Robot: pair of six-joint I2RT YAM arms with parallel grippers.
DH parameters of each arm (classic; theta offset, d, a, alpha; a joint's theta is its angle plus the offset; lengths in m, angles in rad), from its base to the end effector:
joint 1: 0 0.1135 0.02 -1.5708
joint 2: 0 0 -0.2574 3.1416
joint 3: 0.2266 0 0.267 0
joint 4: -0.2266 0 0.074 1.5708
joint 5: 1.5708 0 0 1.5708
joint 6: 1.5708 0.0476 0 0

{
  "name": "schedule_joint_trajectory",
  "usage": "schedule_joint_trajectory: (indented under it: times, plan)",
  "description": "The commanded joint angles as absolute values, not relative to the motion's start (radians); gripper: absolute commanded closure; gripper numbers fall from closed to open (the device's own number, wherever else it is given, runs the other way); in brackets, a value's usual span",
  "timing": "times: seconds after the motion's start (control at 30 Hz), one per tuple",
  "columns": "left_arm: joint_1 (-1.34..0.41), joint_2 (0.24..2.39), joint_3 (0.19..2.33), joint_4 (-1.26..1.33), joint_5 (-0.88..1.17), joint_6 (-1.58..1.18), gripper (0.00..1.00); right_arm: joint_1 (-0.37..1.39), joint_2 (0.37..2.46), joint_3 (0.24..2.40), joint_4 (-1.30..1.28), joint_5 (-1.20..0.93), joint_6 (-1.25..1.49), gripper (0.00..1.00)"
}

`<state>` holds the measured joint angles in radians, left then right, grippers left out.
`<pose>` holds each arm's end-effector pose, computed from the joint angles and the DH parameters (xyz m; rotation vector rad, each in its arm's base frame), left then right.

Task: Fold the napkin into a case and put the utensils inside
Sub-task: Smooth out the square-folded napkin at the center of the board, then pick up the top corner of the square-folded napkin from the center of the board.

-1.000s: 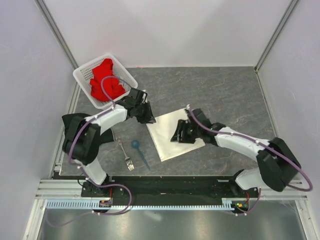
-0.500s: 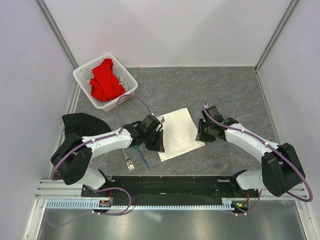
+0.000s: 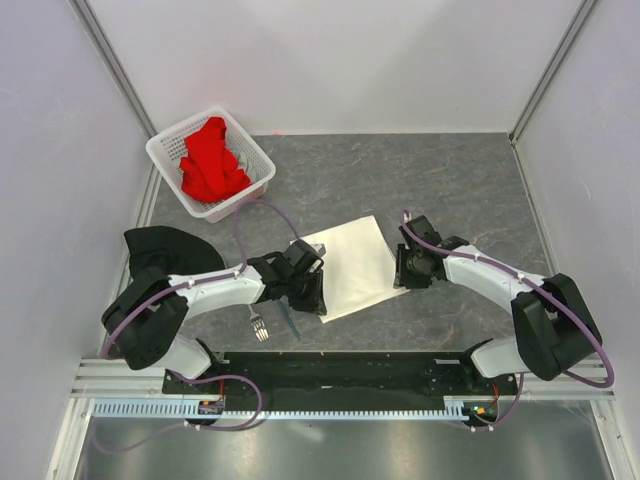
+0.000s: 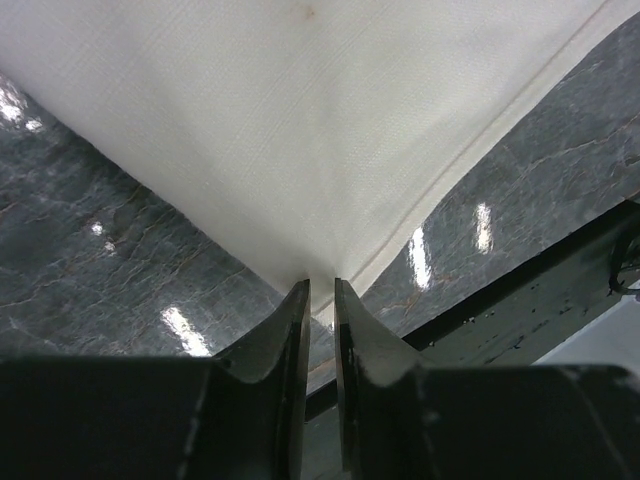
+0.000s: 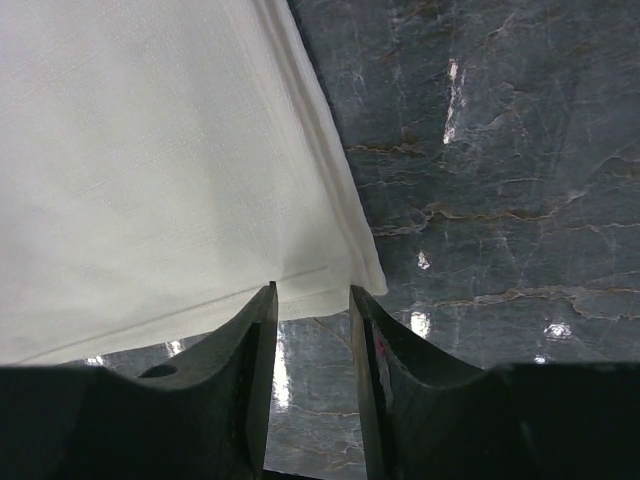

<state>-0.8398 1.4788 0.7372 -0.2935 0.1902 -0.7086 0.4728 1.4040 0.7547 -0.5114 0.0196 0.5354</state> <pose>0.1871 -0.2222 0.1345 0.2565 2.7874 -0.7278 0.2401 0.1218 0.1463 0.0921 2.7605 0.2538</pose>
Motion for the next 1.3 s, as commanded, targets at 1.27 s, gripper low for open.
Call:
schedule_joint_trajectory:
  times: [1.27]
  plan:
    - [-0.867,1.463,0.704,-0.226,0.210,-0.759,0.78,0.459,1.468,0.824,-0.453,0.035,0.469,0.84]
